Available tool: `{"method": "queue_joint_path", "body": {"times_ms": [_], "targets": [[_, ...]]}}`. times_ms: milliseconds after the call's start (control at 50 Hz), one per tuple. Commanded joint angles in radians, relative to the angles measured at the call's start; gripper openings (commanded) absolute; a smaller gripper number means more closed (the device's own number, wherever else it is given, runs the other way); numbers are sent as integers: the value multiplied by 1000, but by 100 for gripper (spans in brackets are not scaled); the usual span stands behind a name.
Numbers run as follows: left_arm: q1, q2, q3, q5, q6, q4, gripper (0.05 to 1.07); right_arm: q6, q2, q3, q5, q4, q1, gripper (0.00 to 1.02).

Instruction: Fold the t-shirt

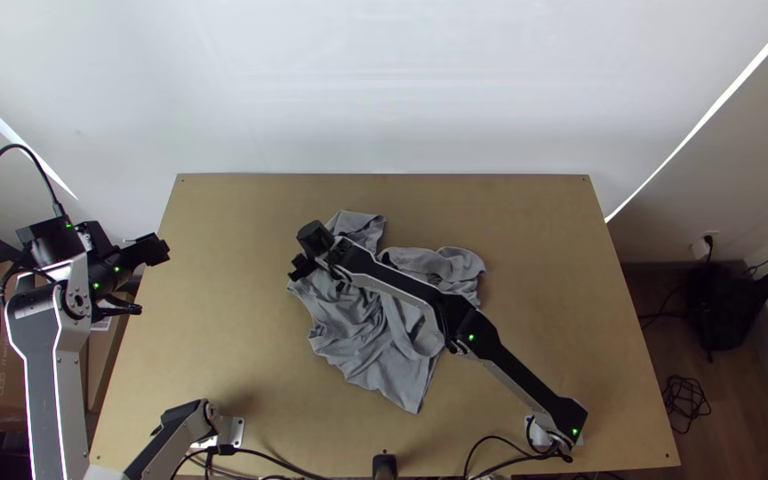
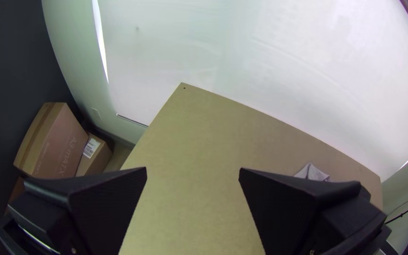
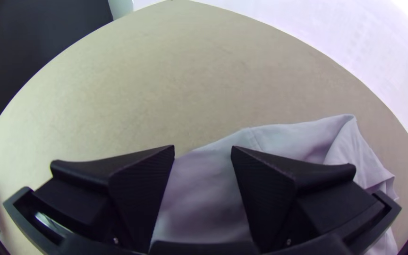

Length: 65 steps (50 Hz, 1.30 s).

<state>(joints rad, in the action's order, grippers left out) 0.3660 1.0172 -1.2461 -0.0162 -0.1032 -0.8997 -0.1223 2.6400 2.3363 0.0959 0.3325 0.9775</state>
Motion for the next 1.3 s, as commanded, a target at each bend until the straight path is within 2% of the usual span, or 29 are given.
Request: {"method": "queue_joint_path", "body": {"times_ms": [0,40,80,100,180,560,700,780,840,880,940,980,1040,1140,1280], "targets": [[7,-2,2,-10,17,5,101,-8,37,3,-2,-10,-23,31],[7,-2,2,-10,17,5,101,-10,37,1,-2,-13,-25,16],[7,-2,2,-11,17,7,101,-10,37,1,-2,-13,-26,4],[7,-2,2,-10,17,7,101,-10,37,1,-2,-12,-26,2],[5,-2,0,-11,17,7,101,-13,28,-5,-2,-7,-30,2],[-45,4,-1,-11,2,12,101,-129,-150,-14,-2,14,-122,2],[-59,6,-1,-11,-9,15,101,-151,-204,-26,-2,30,-146,2],[-67,6,4,-11,-9,15,101,-185,-229,-31,-12,56,-158,2],[-68,7,5,-11,-10,16,101,-195,-242,-31,-42,71,-161,2],[-72,9,5,-11,-10,16,101,-208,-244,-25,-65,92,-161,7],[-73,12,5,-11,-13,16,101,-215,-245,-19,-91,135,-155,38],[-76,14,7,-11,-16,16,101,-215,-239,-11,-105,168,-148,50],[-84,15,8,-11,-20,15,101,-221,-232,-6,-119,188,-135,51],[-91,15,10,-11,-23,16,101,-269,-216,-5,-162,200,-122,51],[-93,15,17,-11,-23,16,101,-270,-179,-5,-208,197,-95,51]]}}
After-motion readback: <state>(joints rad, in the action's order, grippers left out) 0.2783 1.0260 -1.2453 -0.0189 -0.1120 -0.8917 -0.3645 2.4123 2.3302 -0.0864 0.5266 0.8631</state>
